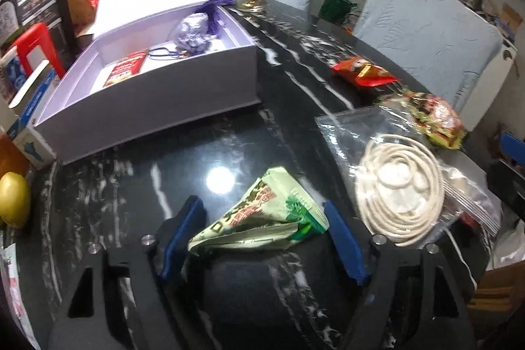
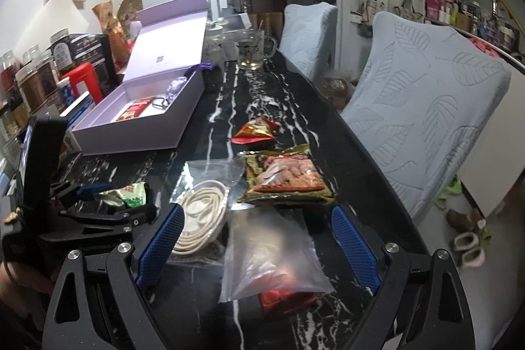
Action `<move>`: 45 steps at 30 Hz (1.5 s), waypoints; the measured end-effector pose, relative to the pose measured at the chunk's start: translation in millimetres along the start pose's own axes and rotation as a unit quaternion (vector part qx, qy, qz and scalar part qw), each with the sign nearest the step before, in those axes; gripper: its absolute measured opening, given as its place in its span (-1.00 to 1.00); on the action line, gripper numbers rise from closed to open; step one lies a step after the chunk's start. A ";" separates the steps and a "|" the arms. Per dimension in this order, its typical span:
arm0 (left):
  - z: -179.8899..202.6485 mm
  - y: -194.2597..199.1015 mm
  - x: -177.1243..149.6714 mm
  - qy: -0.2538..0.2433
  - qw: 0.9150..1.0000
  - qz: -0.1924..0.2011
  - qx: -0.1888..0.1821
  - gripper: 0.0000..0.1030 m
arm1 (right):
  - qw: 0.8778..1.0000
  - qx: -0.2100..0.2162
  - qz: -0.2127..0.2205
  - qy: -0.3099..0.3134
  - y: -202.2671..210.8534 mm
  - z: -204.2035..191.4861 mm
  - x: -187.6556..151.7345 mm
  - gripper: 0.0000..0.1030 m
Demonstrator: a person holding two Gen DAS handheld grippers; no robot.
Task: Organize soft objects
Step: 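Grasp the green wrapped snack with the left tool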
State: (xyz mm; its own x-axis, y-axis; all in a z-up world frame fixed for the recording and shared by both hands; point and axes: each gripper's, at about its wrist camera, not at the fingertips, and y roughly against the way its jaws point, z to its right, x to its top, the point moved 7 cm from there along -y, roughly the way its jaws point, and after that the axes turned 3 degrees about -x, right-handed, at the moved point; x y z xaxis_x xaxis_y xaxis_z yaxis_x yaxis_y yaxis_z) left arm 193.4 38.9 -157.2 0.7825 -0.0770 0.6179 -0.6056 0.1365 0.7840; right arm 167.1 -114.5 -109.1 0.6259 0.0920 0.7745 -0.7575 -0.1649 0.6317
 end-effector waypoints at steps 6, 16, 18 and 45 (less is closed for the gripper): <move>4.4 2.7 3.2 0.001 1.000 0.005 -0.020 0.31 | 1.000 -0.001 -0.004 -0.013 -3.6 7.8 -0.5 0.80; 9.2 13.0 3.9 0.015 0.998 0.004 -0.065 -0.05 | 1.000 -0.001 -0.011 -0.021 -2.6 15.6 -5.3 0.80; 10.2 8.4 1.7 0.011 0.998 -0.003 -0.064 -0.05 | 1.000 0.001 -0.017 -0.026 -5.2 17.2 -7.9 0.80; 14.3 25.5 11.0 -0.005 0.995 0.024 -0.096 -0.37 | 0.997 0.012 -0.060 -0.049 -18.1 28.0 -27.6 0.80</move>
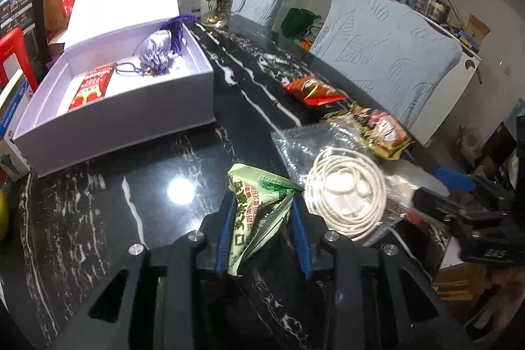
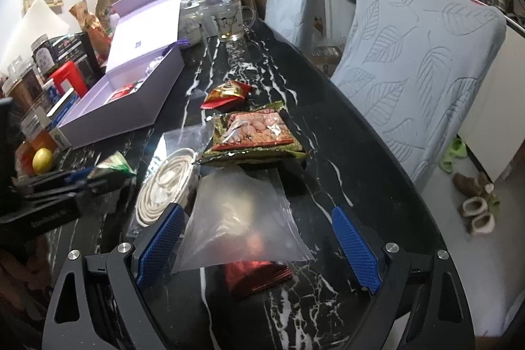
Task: Organize soft objects
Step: 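Grasp the green wrapped snack with the left tool, then grasp the clear plastic bag with the right tool while the left holds the green snack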
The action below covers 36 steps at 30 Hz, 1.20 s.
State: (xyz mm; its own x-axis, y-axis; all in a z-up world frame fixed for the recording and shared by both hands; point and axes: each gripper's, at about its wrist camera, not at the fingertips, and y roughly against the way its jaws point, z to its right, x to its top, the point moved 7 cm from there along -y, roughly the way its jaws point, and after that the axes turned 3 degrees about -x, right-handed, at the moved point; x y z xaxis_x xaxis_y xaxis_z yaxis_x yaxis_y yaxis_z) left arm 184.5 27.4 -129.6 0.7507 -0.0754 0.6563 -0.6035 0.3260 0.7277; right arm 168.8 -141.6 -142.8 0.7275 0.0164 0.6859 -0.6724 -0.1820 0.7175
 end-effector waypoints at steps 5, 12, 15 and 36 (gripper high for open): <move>3.0 12.6 4.5 -0.001 1.000 0.013 -0.002 -0.37 | 1.000 0.011 -0.011 -0.002 -9.6 -4.3 0.7 0.79; 1.8 16.0 3.6 0.000 1.000 0.016 0.001 -0.37 | 0.999 0.014 -0.029 0.005 -25.0 -11.2 -1.3 0.36; 0.8 16.2 1.9 0.002 1.000 0.016 0.003 -0.37 | 0.999 0.009 -0.025 0.018 -25.3 -14.4 -2.4 0.11; 12.8 50.2 -5.8 0.000 0.999 0.042 -0.003 -0.37 | 0.999 0.033 0.032 0.013 24.9 -19.1 -11.0 -0.22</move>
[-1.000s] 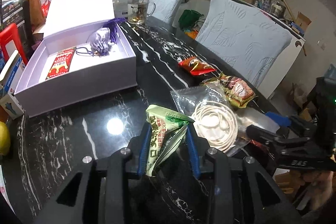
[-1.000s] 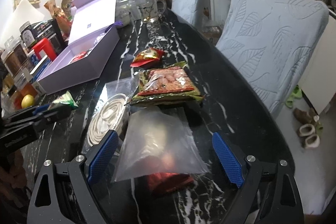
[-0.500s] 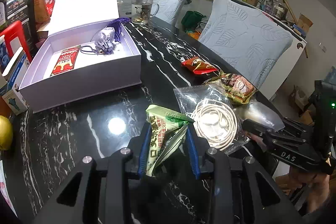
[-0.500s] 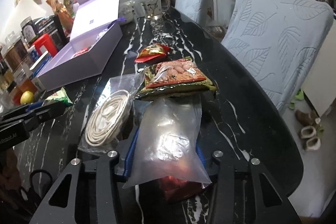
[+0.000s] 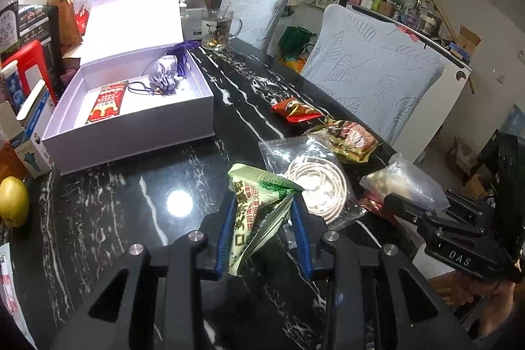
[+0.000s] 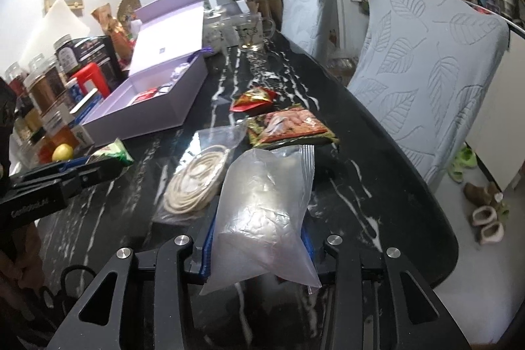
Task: Organize soft objects
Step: 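Grasp the clear plastic bag with the right tool while the left holds the green snack, then carry the green snack and clear bag with both tools over the lavender box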
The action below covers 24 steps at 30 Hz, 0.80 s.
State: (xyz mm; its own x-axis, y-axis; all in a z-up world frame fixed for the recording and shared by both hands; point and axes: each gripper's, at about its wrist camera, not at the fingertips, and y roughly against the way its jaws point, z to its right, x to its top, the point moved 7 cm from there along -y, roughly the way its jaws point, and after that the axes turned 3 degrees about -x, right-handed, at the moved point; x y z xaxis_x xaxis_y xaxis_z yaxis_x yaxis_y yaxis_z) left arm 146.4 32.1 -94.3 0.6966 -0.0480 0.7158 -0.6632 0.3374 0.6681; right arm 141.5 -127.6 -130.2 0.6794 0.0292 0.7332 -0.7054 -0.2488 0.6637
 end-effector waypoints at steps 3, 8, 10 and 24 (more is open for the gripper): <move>0.9 12.7 -1.5 -0.002 1.000 0.010 0.003 -0.37 | 1.000 0.011 0.005 0.005 10.7 -8.2 -2.3 -0.22; 0.8 37.1 -2.1 -0.003 1.000 0.028 0.009 -0.37 | 0.999 0.030 0.020 0.019 30.0 -25.5 -2.3 -0.22; -0.3 47.6 -0.5 -0.002 0.999 0.037 0.012 -0.37 | 0.999 0.038 0.027 0.026 37.3 -33.0 -0.5 -0.22; -15.5 109.1 42.3 -0.007 0.991 0.123 0.051 -0.36 | 0.985 0.109 0.100 0.086 81.4 -86.3 51.1 -0.22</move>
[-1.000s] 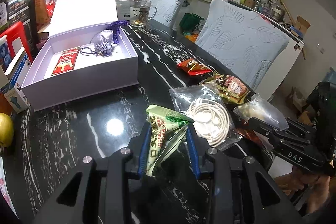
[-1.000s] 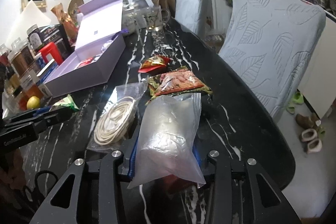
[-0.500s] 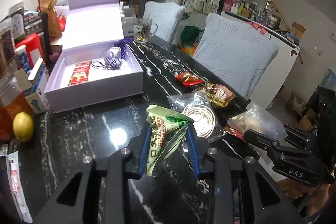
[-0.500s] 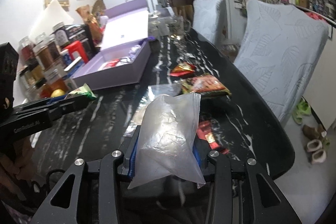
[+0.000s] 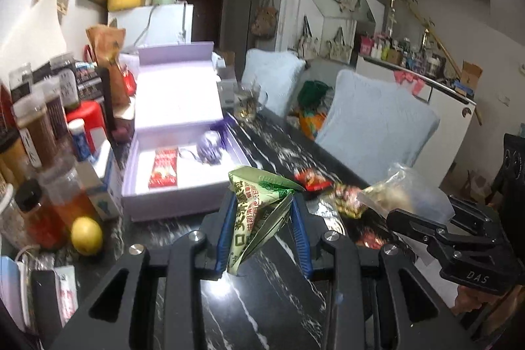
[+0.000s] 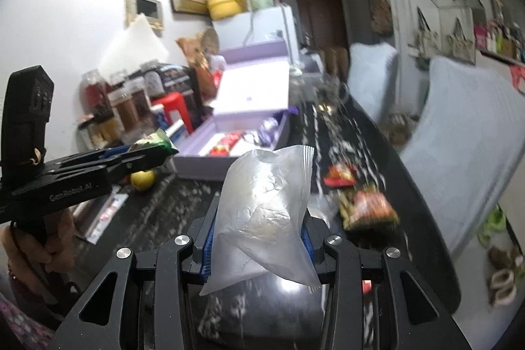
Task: Organize soft objects
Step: 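Carry the green snack and clear bag with both tools over the lavender box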
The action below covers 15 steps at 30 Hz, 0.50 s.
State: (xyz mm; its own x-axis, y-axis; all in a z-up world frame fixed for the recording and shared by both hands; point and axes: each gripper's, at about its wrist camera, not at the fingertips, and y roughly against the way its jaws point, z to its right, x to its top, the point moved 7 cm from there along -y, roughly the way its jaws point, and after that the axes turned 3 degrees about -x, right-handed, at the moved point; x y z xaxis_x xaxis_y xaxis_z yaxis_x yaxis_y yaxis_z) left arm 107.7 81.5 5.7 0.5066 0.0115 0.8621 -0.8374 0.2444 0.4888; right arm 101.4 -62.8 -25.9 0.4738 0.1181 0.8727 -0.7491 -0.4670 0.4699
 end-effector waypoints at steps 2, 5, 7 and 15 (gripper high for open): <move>-3.4 0.7 8.0 -0.001 1.000 0.008 0.004 -0.36 | 1.000 0.008 0.008 0.008 -1.1 -3.5 11.2 -0.22; -10.3 0.0 22.2 -0.003 1.000 0.021 0.008 -0.36 | 0.999 0.020 0.019 0.024 -8.0 -12.1 30.8 -0.22; -15.7 -3.8 32.0 -0.003 1.000 0.030 0.011 -0.36 | 0.999 0.027 0.024 0.032 -12.1 -16.7 40.3 -0.22; -40.0 -31.9 69.4 -0.008 0.999 0.049 0.021 -0.36 | 0.997 0.060 0.032 0.049 -48.5 -31.1 84.3 -0.22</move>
State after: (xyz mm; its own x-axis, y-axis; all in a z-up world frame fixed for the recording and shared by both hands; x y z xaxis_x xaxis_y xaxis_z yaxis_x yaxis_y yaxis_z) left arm 177.8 113.3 44.6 0.4189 0.0174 0.9078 -0.8907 0.2024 0.4071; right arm 163.2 -2.9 29.0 0.3756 0.1670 0.9116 -0.7130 -0.5763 0.3993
